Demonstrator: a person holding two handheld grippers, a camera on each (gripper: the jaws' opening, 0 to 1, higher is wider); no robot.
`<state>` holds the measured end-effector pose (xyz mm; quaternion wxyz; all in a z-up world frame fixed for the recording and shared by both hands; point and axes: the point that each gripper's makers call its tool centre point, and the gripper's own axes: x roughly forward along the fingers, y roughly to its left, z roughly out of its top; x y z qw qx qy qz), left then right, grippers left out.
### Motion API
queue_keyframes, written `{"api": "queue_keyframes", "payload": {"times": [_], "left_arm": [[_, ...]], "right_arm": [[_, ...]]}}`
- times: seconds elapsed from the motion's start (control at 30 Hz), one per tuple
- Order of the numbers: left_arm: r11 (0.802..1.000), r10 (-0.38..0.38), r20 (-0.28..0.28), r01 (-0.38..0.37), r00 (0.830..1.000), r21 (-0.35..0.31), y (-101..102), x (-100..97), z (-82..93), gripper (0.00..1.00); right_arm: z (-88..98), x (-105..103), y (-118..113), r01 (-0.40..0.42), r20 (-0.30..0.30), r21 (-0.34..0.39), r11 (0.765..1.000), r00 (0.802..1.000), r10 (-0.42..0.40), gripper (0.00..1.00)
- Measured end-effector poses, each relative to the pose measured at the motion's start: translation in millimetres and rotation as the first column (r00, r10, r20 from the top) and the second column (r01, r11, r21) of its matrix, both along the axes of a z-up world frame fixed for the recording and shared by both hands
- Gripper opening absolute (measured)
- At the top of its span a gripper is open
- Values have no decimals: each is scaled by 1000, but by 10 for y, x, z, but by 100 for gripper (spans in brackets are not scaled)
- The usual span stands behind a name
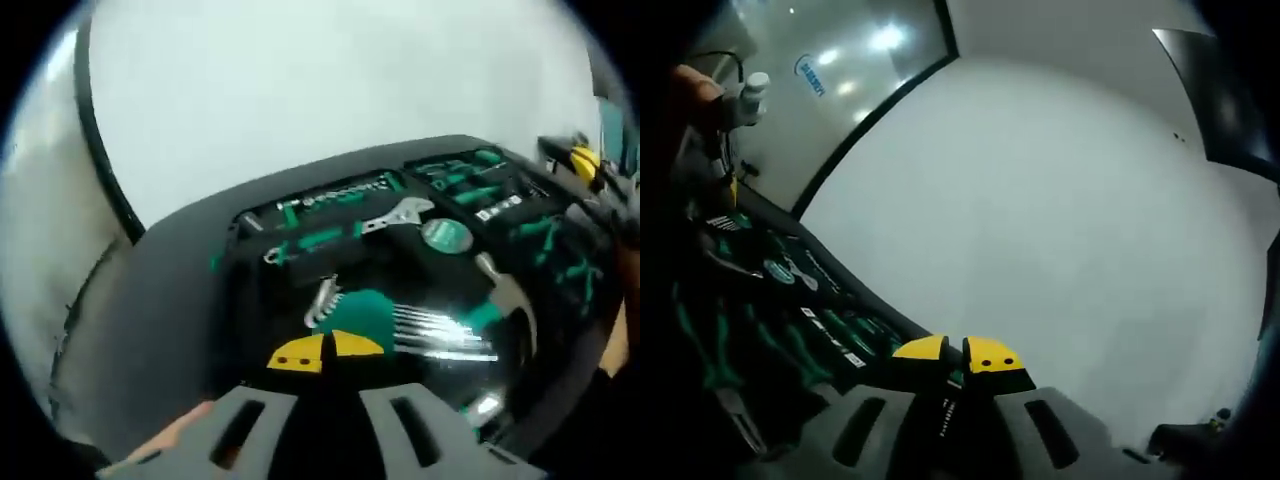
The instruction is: Pick up the tools and put them into their designated positions in the toolbox.
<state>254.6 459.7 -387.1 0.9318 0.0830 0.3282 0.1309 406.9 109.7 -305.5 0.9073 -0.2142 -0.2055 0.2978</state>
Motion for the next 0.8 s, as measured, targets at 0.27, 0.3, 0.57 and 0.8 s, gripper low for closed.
{"api": "queue_keyframes", "payload": {"times": [0.27, 0.3, 0.57, 0.8], "left_arm": [[987, -158, -19, 157, 987, -14, -174, 413, -49, 0], [985, -171, -13, 171, 985, 33, -176, 462, -22, 0], [996, -56, 82, 62, 995, -63, -103, 364, 132, 10], [995, 102, 173, -98, 980, -33, -179, 12, 170, 34]], "right_arm": [[-18, 1, 6, -2, -3, -12, 1000, 1000, 2, 5], [-21, 7, 1, 1, -5, -12, 1000, 1000, -1, 5], [-40, 20, 1, 3, -11, -20, 1000, 1000, -3, 5], [-52, 27, 14, 7, -11, -34, 999, 1000, -7, 5]]}}
